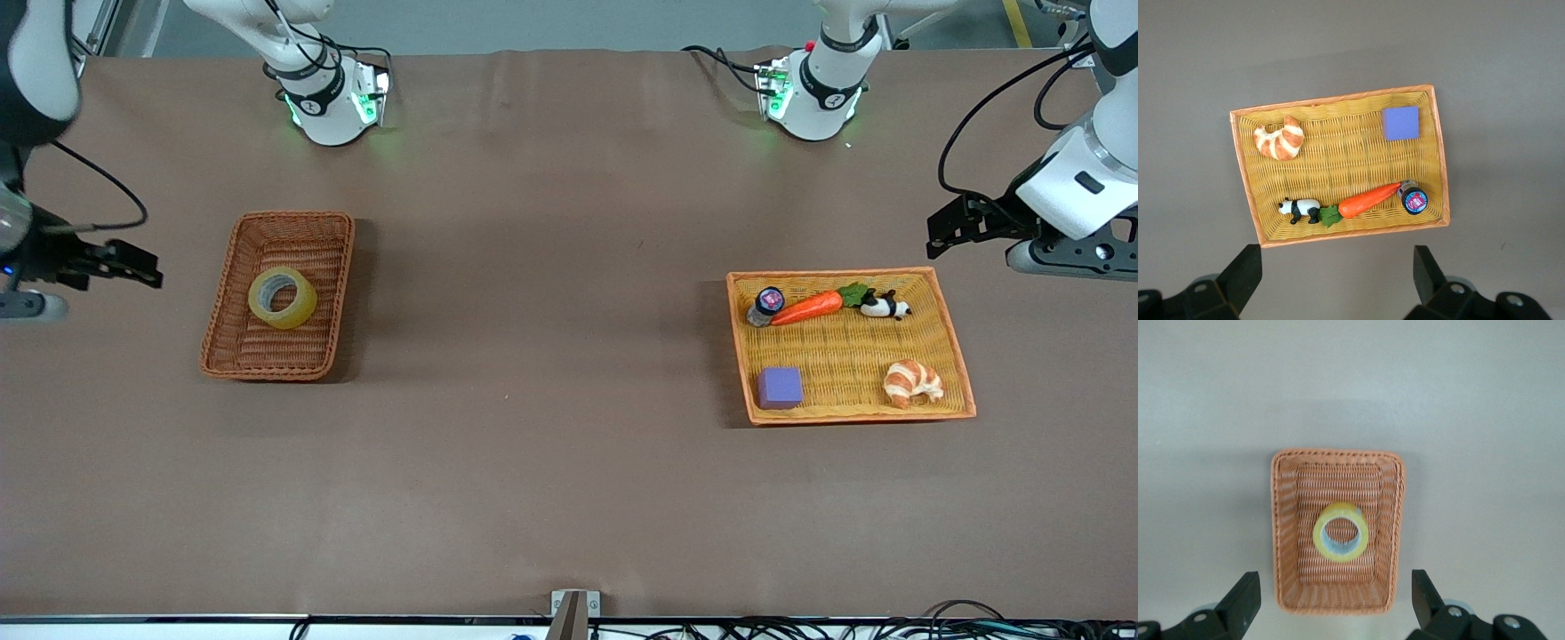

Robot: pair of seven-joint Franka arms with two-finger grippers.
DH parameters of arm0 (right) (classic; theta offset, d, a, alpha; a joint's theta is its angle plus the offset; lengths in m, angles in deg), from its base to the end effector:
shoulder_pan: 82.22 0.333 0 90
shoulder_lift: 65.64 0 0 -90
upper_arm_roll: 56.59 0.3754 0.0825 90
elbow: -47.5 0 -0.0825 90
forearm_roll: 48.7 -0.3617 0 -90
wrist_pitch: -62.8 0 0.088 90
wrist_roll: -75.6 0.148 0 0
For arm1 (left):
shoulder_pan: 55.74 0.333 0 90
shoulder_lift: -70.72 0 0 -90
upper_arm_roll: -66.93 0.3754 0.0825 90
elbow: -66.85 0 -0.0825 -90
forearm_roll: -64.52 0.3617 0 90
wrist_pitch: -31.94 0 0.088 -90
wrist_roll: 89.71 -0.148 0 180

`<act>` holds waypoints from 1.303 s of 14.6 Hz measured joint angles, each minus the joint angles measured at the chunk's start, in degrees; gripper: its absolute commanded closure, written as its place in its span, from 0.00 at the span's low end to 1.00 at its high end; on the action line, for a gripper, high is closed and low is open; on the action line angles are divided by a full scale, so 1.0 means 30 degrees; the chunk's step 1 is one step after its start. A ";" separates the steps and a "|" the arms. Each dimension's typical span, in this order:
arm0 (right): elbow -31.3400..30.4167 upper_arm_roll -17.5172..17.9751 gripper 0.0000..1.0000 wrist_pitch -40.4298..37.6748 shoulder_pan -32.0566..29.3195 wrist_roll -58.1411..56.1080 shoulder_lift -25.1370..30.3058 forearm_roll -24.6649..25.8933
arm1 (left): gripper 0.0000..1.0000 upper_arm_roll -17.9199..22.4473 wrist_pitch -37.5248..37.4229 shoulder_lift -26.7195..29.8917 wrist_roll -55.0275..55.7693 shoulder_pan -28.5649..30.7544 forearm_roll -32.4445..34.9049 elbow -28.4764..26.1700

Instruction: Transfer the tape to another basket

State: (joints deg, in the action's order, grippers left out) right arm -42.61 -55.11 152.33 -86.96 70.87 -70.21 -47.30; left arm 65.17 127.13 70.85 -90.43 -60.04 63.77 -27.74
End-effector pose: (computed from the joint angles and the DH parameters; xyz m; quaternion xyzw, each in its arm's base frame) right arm 0.5526 -0.0357 0.5981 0.9988 0.0133 -0.0456 0.0080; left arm 0.5353 -0.0587 0.6159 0.9982 -0.0586 0.0061 0.0068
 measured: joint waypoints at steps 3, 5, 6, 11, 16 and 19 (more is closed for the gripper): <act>0.0602 0.0070 0.00 -0.1106 0.0225 -0.0002 0.0612 -0.0276 | 0.00 -0.0002 0.0010 -0.0041 0.0000 -0.0008 0.0000 0.0002; 0.0688 0.0068 0.00 -0.1107 0.0299 -0.0006 0.0929 -0.0295 | 0.00 -0.0003 0.0013 -0.0045 -0.0001 -0.0014 0.0000 0.0004; 0.0892 0.0036 0.00 -0.1071 0.0298 -0.0007 0.0965 -0.0294 | 0.00 -0.0003 0.0013 -0.0046 0.0000 -0.0013 0.0000 0.0006; 0.1631 -0.0237 0.00 -0.0576 0.0242 -0.0006 0.0961 -0.0246 | 0.00 -0.0003 0.0014 -0.0047 -0.0001 -0.0013 0.0000 0.0009; 0.1631 -0.0248 0.00 -0.0425 0.0237 -0.0002 0.0932 -0.0229 | 0.00 -0.0003 0.0014 -0.0107 -0.0001 -0.0013 0.0000 0.0009; 0.1630 -0.0248 0.00 -0.0421 0.0237 -0.0002 0.0916 -0.0228 | 0.00 -0.0003 0.0014 -0.0144 -0.0001 -0.0013 0.0000 0.0009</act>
